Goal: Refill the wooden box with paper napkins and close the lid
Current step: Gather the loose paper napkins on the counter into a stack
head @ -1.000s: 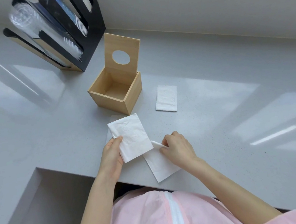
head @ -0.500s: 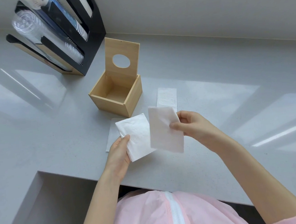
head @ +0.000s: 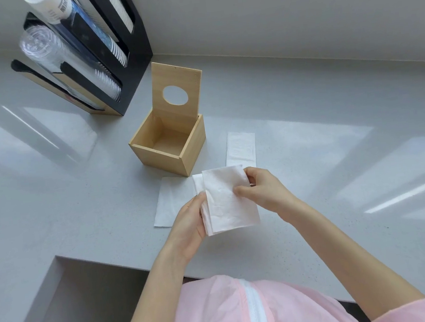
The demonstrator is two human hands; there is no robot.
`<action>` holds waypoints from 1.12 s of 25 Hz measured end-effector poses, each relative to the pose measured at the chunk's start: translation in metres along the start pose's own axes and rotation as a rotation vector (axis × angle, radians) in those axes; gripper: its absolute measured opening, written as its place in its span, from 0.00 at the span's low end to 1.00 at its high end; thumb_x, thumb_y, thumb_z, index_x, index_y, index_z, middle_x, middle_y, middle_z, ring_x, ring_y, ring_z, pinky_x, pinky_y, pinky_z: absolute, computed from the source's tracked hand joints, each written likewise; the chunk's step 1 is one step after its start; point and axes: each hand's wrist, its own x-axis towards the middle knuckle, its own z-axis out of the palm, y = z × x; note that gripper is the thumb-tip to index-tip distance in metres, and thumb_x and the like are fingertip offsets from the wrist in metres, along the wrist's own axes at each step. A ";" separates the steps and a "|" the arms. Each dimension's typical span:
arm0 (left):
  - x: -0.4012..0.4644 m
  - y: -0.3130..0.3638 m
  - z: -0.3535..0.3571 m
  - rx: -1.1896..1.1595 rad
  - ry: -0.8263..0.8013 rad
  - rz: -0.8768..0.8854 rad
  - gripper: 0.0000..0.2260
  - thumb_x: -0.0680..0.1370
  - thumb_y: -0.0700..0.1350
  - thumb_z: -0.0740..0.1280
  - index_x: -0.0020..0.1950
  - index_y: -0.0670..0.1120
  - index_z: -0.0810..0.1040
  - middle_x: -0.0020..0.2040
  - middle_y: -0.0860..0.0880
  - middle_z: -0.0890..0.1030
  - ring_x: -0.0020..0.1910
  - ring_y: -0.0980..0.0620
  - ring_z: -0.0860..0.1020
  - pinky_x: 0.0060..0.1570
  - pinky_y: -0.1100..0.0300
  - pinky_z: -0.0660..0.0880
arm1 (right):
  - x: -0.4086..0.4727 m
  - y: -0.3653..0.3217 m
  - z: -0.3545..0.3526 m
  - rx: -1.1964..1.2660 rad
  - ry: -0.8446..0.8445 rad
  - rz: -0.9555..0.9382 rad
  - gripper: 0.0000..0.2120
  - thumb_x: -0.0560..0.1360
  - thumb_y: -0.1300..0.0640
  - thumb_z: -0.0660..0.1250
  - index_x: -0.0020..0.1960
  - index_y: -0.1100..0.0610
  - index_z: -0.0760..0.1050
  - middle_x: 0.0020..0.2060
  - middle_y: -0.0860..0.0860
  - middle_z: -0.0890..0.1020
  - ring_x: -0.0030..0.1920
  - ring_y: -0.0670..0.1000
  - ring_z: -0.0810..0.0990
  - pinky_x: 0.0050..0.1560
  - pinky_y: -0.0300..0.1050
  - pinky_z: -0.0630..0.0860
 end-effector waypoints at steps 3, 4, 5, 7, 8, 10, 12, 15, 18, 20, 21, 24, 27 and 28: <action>0.003 0.001 0.002 -0.005 -0.027 -0.013 0.14 0.81 0.46 0.55 0.54 0.43 0.79 0.46 0.48 0.85 0.45 0.52 0.84 0.46 0.56 0.80 | 0.002 0.003 0.002 -0.050 0.024 0.027 0.13 0.72 0.63 0.62 0.54 0.54 0.76 0.50 0.50 0.81 0.52 0.52 0.79 0.51 0.44 0.75; 0.004 0.001 0.003 0.015 -0.031 -0.014 0.14 0.80 0.46 0.56 0.55 0.42 0.79 0.46 0.47 0.85 0.44 0.52 0.84 0.45 0.56 0.80 | 0.003 0.004 0.003 -0.060 0.037 0.033 0.15 0.72 0.63 0.62 0.57 0.55 0.76 0.51 0.51 0.81 0.53 0.52 0.79 0.52 0.45 0.75; 0.005 0.002 0.003 0.035 -0.029 -0.015 0.13 0.80 0.46 0.57 0.55 0.42 0.78 0.46 0.47 0.85 0.43 0.52 0.84 0.45 0.57 0.80 | 0.004 0.005 0.005 -0.070 0.049 0.036 0.16 0.71 0.63 0.62 0.58 0.56 0.76 0.52 0.52 0.82 0.53 0.53 0.79 0.52 0.46 0.76; 0.007 0.002 0.004 0.060 -0.016 -0.018 0.11 0.80 0.44 0.58 0.55 0.43 0.78 0.44 0.48 0.84 0.41 0.53 0.84 0.42 0.59 0.80 | 0.006 0.006 0.008 -0.087 0.069 0.041 0.15 0.71 0.62 0.62 0.57 0.57 0.76 0.52 0.54 0.82 0.53 0.54 0.79 0.53 0.49 0.77; 0.008 0.002 0.003 0.070 -0.010 -0.018 0.11 0.80 0.44 0.58 0.53 0.44 0.78 0.42 0.49 0.85 0.39 0.54 0.84 0.40 0.60 0.80 | 0.007 0.007 0.009 -0.090 0.078 0.048 0.14 0.71 0.62 0.62 0.56 0.58 0.76 0.52 0.55 0.82 0.53 0.55 0.79 0.53 0.50 0.77; 0.010 0.002 0.003 0.090 -0.002 -0.018 0.10 0.80 0.43 0.58 0.50 0.46 0.79 0.39 0.52 0.85 0.37 0.55 0.83 0.39 0.60 0.80 | 0.009 0.007 0.011 -0.083 0.097 0.061 0.14 0.71 0.62 0.62 0.56 0.58 0.76 0.53 0.56 0.82 0.53 0.55 0.79 0.54 0.52 0.77; 0.011 0.002 0.003 0.100 -0.002 -0.018 0.10 0.80 0.42 0.58 0.50 0.46 0.79 0.38 0.52 0.85 0.37 0.56 0.83 0.39 0.60 0.79 | 0.011 0.008 0.013 -0.080 0.104 0.070 0.15 0.71 0.61 0.62 0.57 0.58 0.75 0.53 0.56 0.82 0.53 0.56 0.79 0.55 0.53 0.77; 0.013 0.001 0.001 0.105 0.006 -0.023 0.10 0.80 0.41 0.57 0.49 0.46 0.79 0.36 0.53 0.85 0.36 0.57 0.83 0.36 0.62 0.80 | 0.016 0.011 0.013 -0.080 0.077 0.074 0.12 0.72 0.60 0.62 0.56 0.59 0.75 0.51 0.54 0.82 0.52 0.54 0.80 0.53 0.50 0.77; 0.016 0.003 -0.001 0.091 0.023 -0.028 0.10 0.80 0.40 0.57 0.48 0.46 0.78 0.35 0.54 0.85 0.35 0.58 0.83 0.35 0.63 0.80 | 0.026 0.009 0.000 -0.049 0.076 0.077 0.08 0.75 0.56 0.62 0.53 0.55 0.74 0.43 0.49 0.80 0.46 0.50 0.79 0.51 0.47 0.76; 0.017 0.005 -0.003 0.073 0.040 -0.035 0.09 0.80 0.40 0.58 0.48 0.45 0.78 0.35 0.54 0.85 0.34 0.58 0.83 0.35 0.63 0.79 | 0.039 0.007 -0.017 -0.050 0.146 0.086 0.06 0.76 0.55 0.62 0.51 0.55 0.73 0.44 0.50 0.81 0.46 0.50 0.80 0.52 0.48 0.77; 0.018 0.006 -0.004 0.068 0.045 -0.040 0.09 0.79 0.40 0.58 0.48 0.45 0.78 0.37 0.53 0.85 0.34 0.58 0.83 0.36 0.63 0.80 | 0.047 0.006 -0.026 -0.082 0.189 0.095 0.06 0.76 0.54 0.61 0.50 0.54 0.73 0.48 0.52 0.82 0.48 0.51 0.80 0.52 0.48 0.76; 0.020 0.008 -0.005 0.066 0.048 -0.054 0.09 0.79 0.40 0.59 0.48 0.46 0.78 0.41 0.51 0.84 0.36 0.57 0.83 0.39 0.60 0.79 | 0.071 0.004 -0.038 -0.276 0.251 0.175 0.14 0.76 0.51 0.61 0.57 0.58 0.72 0.58 0.55 0.78 0.58 0.55 0.76 0.53 0.48 0.72; 0.021 0.008 -0.004 0.063 0.045 -0.058 0.09 0.79 0.40 0.59 0.48 0.45 0.78 0.42 0.51 0.84 0.37 0.56 0.83 0.42 0.58 0.78 | 0.083 0.005 -0.026 -0.556 0.297 0.255 0.25 0.76 0.49 0.63 0.65 0.64 0.64 0.64 0.59 0.69 0.64 0.59 0.69 0.56 0.50 0.70; 0.021 0.008 -0.004 0.063 0.047 -0.058 0.09 0.79 0.40 0.59 0.48 0.45 0.78 0.42 0.51 0.84 0.38 0.56 0.83 0.43 0.58 0.78 | 0.084 0.006 -0.021 -0.598 0.320 0.254 0.25 0.76 0.50 0.63 0.65 0.65 0.62 0.64 0.60 0.67 0.65 0.59 0.67 0.56 0.51 0.70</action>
